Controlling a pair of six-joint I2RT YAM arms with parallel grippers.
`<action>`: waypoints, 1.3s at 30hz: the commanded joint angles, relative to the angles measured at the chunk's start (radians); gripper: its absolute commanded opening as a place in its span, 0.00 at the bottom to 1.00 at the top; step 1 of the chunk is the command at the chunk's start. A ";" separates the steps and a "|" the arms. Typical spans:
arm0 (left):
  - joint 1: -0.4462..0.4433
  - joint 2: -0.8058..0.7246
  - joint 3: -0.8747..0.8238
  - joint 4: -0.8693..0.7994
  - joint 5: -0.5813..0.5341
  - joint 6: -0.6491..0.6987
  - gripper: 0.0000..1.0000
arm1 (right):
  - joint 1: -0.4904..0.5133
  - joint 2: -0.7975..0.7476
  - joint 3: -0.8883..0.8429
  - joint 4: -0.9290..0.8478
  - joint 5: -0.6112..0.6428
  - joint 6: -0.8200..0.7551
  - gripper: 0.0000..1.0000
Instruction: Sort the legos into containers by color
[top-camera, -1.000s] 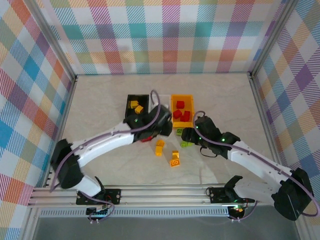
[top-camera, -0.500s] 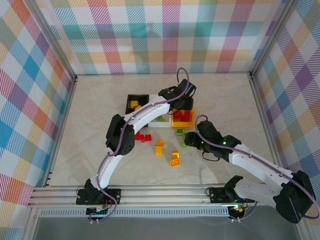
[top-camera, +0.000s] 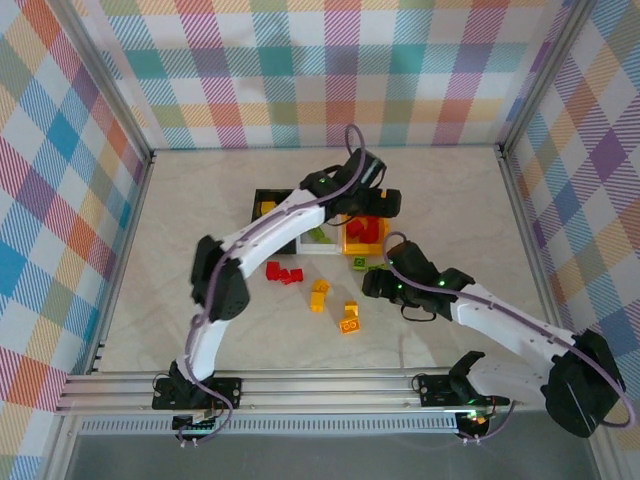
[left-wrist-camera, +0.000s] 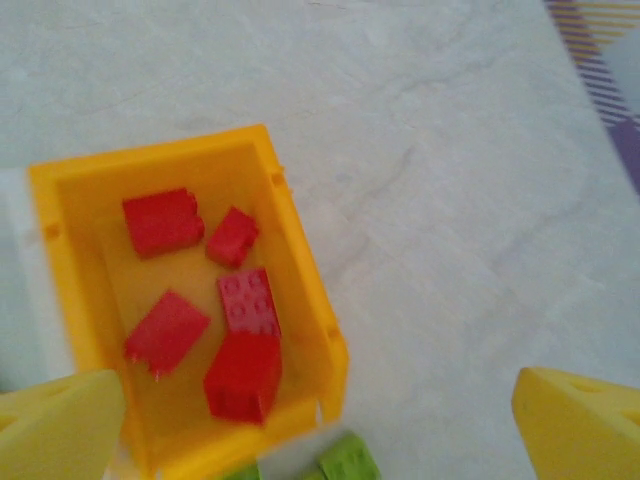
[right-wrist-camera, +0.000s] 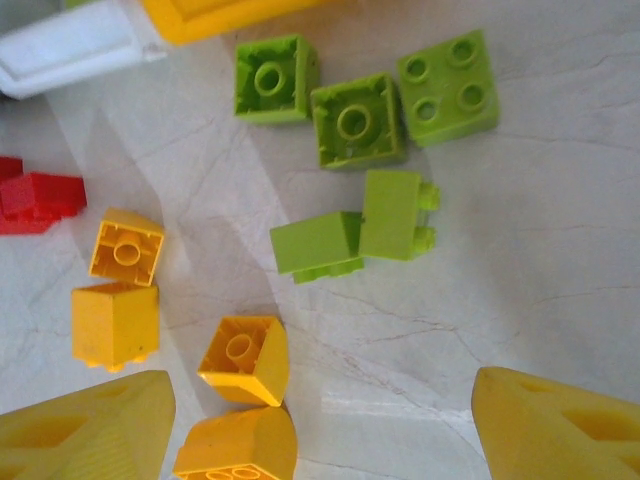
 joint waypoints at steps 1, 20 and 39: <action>-0.072 -0.276 -0.231 0.120 -0.026 0.009 1.00 | 0.063 0.063 0.026 0.045 -0.071 -0.045 0.79; -0.112 -1.235 -1.270 -0.023 -0.326 -0.350 1.00 | 0.351 0.393 0.121 -0.006 0.073 -0.022 0.76; -0.111 -1.304 -1.325 -0.135 -0.403 -0.357 1.00 | 0.354 0.264 0.113 -0.021 0.113 -0.051 0.43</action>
